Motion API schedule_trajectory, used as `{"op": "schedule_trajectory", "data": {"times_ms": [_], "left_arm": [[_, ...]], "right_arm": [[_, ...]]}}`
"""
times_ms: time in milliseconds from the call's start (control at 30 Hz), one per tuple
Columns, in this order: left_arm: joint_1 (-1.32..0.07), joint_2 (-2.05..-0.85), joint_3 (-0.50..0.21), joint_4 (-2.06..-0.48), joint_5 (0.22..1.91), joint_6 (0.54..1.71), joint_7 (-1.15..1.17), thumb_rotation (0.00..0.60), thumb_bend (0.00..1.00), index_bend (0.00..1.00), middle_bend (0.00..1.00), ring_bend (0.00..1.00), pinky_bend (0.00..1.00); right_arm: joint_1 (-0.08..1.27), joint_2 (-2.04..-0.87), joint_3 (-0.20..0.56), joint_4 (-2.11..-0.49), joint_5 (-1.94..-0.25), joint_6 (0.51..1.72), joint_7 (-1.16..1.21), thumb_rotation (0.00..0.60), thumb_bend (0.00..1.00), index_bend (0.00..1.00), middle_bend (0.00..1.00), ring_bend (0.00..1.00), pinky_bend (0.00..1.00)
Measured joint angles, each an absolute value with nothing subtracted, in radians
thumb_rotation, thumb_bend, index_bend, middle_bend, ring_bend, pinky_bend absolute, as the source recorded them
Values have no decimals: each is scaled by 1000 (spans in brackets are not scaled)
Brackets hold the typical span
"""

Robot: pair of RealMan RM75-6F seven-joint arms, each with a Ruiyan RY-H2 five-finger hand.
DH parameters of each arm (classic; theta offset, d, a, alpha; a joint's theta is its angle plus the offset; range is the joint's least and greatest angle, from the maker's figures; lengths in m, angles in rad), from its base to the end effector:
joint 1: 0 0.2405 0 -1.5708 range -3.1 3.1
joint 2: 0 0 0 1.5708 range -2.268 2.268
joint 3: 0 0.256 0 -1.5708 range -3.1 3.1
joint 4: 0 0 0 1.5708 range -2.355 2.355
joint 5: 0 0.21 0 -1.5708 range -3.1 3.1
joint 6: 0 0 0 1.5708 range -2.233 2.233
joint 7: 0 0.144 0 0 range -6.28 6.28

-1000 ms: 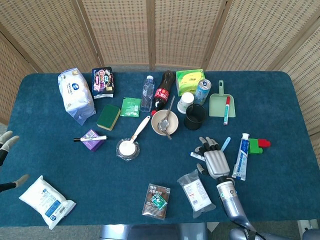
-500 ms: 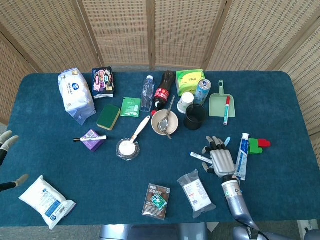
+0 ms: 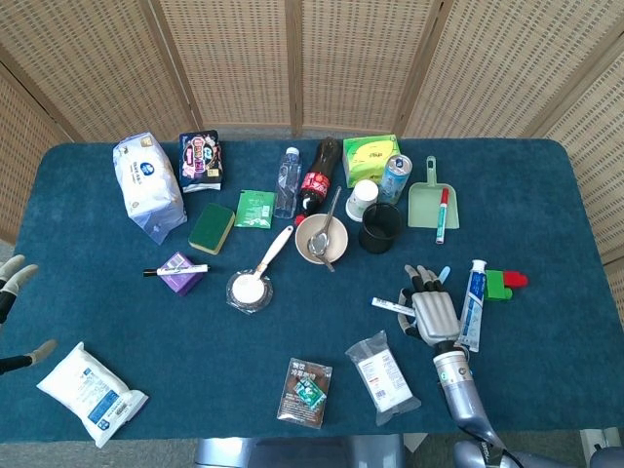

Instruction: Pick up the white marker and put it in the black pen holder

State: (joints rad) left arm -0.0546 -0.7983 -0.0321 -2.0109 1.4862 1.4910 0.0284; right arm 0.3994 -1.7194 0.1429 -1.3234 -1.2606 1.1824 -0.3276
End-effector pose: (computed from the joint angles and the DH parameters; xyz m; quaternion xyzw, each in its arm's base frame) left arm -0.2552 0.1637 0.2171 -0.5823 -0.4165 -0.3897 0.5794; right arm -0.2349 -0.2736 -0.0363 0.6565 -0.4242 0.3622 0.5078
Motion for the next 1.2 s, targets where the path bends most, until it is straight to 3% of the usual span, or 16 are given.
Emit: {"op": "schedule_trajectory", "data": {"times_ms": [667,1200], "left_arm": [[-53,-796,-32,-2012,1490,1495,18,600,60,110,0,0,0],[-46,-781,-31,-2001,1500,1507,-23,600,60,110,0,0,0]], "right_arm": [[415,-1622,181,-1494,-1381,1300,-361,600,491,556,50,0,145],[598,-1479,346,-1583,-1214,1157,-745,600,496,571,53,0,146]]}}
